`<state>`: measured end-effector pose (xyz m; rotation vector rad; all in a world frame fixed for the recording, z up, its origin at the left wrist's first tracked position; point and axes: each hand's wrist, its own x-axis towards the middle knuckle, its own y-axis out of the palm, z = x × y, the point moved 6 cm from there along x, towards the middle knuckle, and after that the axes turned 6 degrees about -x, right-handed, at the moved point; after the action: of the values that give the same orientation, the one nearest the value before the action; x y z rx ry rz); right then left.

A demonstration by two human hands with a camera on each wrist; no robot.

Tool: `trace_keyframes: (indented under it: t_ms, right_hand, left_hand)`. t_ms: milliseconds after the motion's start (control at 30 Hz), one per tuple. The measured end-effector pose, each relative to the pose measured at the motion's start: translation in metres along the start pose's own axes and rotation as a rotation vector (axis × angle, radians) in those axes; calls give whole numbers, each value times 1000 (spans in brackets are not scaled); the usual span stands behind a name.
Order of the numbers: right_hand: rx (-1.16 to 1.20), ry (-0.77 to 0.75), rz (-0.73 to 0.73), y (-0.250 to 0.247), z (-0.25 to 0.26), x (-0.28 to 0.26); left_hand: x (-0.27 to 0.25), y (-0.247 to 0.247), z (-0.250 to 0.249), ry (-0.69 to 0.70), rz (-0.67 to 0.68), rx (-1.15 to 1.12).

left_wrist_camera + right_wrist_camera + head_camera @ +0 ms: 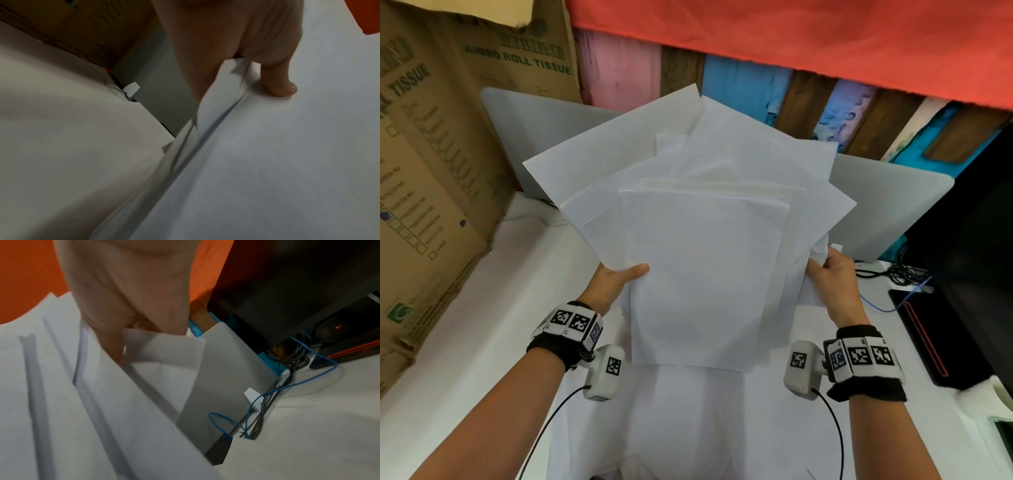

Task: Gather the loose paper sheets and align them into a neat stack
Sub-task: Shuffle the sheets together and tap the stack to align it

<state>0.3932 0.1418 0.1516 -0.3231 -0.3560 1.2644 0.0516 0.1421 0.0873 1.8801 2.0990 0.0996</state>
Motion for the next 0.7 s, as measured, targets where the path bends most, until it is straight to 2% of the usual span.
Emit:
trace_keyframes:
  t_ms: [300,433,500,567,700]
  right_hand:
    - [83,-106,-135,-3,12,-2]
    - [86,-95,-101,-6,22,-4]
    - [42,-42,-30,-3,26,-4]
    - [-108,24,113,7,26,-7]
    - [-300,94,331,27,0,-6]
  left_hand:
    - [-1,1,-2,-2,-4,-8]
    - [-1,0,0,-1,-23,-5]
    - [-1,-1,0,3,-42,-9]
    - [-2,-1,0,14,-77,-32]
    - [-2,2,1,3,-93,-76]
